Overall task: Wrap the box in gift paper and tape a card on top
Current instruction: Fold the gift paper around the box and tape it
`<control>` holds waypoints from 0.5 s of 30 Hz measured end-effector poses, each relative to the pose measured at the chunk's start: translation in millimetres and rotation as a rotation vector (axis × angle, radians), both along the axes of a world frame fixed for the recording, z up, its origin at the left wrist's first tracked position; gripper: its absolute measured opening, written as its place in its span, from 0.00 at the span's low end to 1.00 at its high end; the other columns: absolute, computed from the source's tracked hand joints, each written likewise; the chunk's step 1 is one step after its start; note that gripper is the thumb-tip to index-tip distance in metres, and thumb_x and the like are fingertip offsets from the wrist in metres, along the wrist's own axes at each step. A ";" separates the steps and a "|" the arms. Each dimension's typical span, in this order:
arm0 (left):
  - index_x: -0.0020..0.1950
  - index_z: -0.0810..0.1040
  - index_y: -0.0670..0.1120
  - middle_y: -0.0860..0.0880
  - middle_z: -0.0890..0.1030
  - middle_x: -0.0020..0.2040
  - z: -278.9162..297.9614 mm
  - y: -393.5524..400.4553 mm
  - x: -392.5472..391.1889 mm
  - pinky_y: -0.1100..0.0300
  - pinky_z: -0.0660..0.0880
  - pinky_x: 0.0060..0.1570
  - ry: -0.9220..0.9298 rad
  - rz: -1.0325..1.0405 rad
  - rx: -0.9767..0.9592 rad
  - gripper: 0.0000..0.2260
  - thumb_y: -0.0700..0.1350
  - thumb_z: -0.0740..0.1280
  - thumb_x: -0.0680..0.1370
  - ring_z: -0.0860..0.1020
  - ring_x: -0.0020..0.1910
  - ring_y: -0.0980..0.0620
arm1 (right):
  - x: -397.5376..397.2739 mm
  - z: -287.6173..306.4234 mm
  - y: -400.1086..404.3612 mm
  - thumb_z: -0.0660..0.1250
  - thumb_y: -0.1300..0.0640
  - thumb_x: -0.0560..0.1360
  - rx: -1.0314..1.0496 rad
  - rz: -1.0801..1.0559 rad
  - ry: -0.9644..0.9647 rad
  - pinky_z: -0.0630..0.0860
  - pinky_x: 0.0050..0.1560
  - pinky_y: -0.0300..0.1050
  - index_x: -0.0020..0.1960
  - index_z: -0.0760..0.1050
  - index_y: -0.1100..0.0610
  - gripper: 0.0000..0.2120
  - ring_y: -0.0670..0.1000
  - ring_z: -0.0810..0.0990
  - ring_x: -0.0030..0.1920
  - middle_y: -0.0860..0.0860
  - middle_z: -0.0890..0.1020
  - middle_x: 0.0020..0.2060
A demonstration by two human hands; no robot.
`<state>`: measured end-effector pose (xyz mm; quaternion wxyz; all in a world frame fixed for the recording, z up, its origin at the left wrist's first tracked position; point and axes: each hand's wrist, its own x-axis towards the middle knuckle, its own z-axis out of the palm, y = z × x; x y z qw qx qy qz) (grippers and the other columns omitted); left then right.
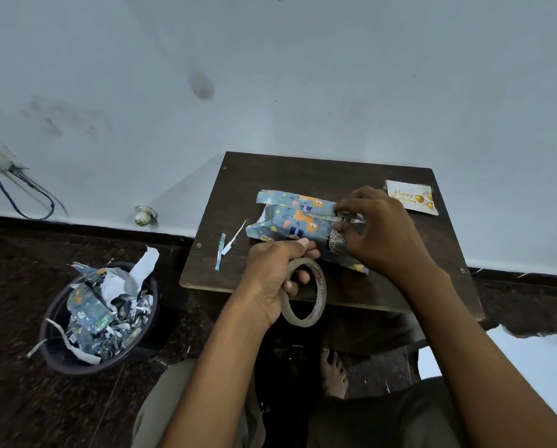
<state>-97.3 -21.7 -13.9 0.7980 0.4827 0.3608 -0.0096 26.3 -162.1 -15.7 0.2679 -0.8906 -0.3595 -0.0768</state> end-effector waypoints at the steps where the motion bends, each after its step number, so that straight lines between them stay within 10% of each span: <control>1: 0.57 0.82 0.34 0.44 0.86 0.46 1.5 -1.0 -0.4 0.69 0.59 0.17 -0.002 -0.016 0.023 0.11 0.40 0.67 0.80 0.71 0.22 0.56 | 1.3 1.1 0.6 0.75 0.60 0.71 -0.002 0.002 0.004 0.79 0.48 0.53 0.55 0.85 0.55 0.13 0.53 0.80 0.50 0.49 0.83 0.49; 15: 0.52 0.84 0.38 0.46 0.84 0.42 8.3 17.7 -16.8 0.70 0.57 0.18 0.106 -0.236 0.258 0.09 0.43 0.70 0.80 0.67 0.20 0.57 | -6.9 -2.7 18.9 0.64 0.58 0.63 -0.010 -0.061 -0.176 0.66 0.38 0.44 0.40 0.81 0.56 0.10 0.55 0.75 0.39 0.51 0.78 0.38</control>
